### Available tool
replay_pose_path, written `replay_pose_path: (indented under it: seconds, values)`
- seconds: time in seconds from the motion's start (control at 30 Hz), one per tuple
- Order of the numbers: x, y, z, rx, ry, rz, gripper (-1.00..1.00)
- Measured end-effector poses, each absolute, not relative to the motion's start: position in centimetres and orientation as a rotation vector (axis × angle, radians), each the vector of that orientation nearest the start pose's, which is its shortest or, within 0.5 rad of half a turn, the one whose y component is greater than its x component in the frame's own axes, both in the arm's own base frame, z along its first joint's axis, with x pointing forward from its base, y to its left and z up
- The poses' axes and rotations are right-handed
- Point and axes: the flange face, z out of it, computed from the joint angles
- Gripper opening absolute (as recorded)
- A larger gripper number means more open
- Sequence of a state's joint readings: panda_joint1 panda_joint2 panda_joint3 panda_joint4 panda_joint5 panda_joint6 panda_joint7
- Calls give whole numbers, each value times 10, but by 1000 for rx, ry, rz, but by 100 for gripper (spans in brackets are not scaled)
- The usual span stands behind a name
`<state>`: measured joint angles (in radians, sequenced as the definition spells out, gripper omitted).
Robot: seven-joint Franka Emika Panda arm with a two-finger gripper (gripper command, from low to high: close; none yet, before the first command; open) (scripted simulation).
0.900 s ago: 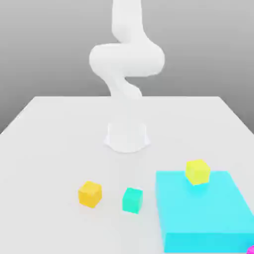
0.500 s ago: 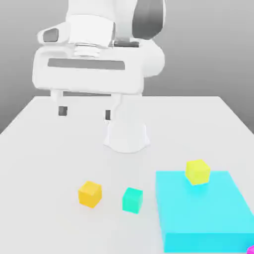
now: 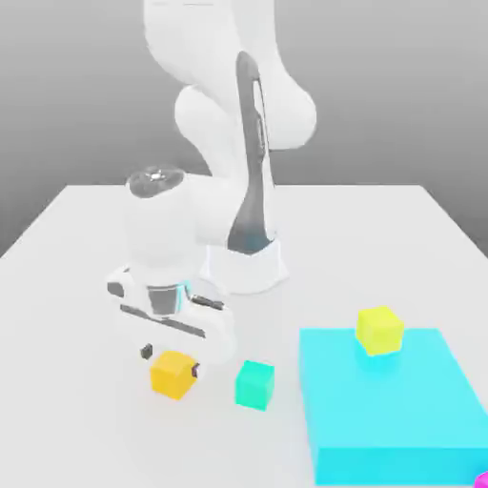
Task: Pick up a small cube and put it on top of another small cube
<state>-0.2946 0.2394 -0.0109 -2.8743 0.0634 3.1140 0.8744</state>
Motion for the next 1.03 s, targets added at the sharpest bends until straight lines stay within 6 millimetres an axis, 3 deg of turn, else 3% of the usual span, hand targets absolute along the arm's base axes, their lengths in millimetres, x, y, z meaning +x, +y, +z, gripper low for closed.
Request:
replay_pose_path:
  seconds: [0.2,0.47,0.67,0.73,0.9,0.93,1.03]
  values:
    - [319,-106,130,-2554,1829,-1,-100]
    - [319,-106,189,-2551,1833,0,-100]
    - [342,-1,234,-2696,1609,0,-100]
    - [343,12,228,-2713,1585,-2,-100]
    - [344,15,188,-2717,1579,-3,-100]
    - [343,15,180,-2717,1579,-2,100]
    - [343,15,180,-2717,1579,-2,100]
